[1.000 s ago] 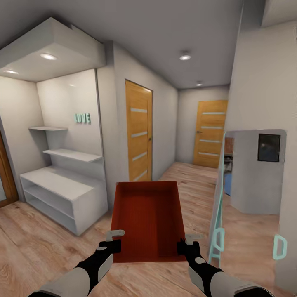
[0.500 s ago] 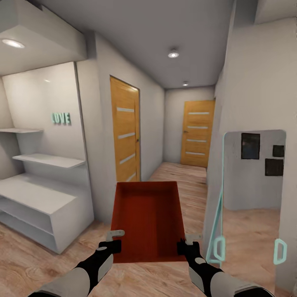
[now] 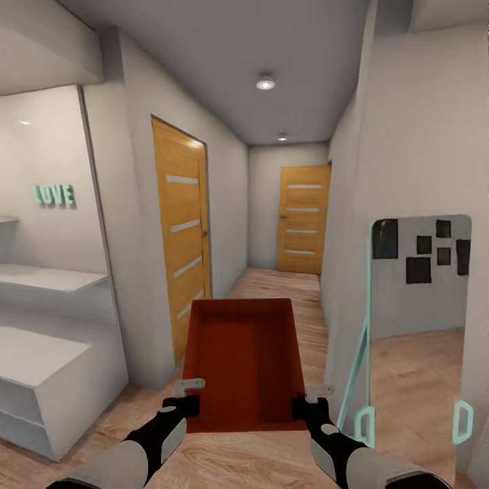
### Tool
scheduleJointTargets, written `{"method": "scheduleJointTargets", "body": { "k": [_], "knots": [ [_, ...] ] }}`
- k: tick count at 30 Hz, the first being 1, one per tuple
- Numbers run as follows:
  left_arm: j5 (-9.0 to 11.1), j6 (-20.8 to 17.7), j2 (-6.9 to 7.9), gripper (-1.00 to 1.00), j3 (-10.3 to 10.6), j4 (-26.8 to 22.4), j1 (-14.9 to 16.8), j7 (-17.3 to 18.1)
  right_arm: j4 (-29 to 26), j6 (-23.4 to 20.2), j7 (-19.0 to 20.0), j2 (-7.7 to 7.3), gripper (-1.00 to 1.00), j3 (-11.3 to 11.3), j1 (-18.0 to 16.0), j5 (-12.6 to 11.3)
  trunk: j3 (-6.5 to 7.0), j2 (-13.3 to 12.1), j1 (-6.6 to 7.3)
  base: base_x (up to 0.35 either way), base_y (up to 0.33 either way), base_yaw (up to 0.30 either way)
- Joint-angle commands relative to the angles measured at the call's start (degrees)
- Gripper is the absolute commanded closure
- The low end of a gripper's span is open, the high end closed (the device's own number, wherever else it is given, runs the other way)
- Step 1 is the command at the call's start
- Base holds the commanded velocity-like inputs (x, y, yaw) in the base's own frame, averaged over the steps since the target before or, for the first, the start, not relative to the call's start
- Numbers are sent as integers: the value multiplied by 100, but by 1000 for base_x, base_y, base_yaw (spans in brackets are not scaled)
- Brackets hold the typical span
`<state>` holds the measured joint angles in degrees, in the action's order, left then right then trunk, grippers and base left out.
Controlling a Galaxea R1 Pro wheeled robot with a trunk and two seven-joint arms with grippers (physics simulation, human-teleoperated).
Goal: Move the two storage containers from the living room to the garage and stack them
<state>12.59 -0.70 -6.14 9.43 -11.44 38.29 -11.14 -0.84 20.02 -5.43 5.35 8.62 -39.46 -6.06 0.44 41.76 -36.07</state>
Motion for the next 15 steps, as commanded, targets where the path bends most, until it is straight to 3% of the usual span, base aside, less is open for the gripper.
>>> {"method": "scheduleJointTargets", "body": {
  "k": [1,7,15],
  "knots": [
    [-37,166,289,100,-457,-157,4,-73,84,29,-2,2,100,-151,-1,-97,-1,2,-5,322,167,-234],
    [-37,166,289,100,-454,-157,4,-73,84,29,-2,2,100,-151,0,-97,-1,2,-5,322,167,-213],
    [-37,166,289,100,-454,-157,4,-73,84,29,-2,2,100,-151,0,-97,-1,2,-5,322,167,-36]
  ]
}}
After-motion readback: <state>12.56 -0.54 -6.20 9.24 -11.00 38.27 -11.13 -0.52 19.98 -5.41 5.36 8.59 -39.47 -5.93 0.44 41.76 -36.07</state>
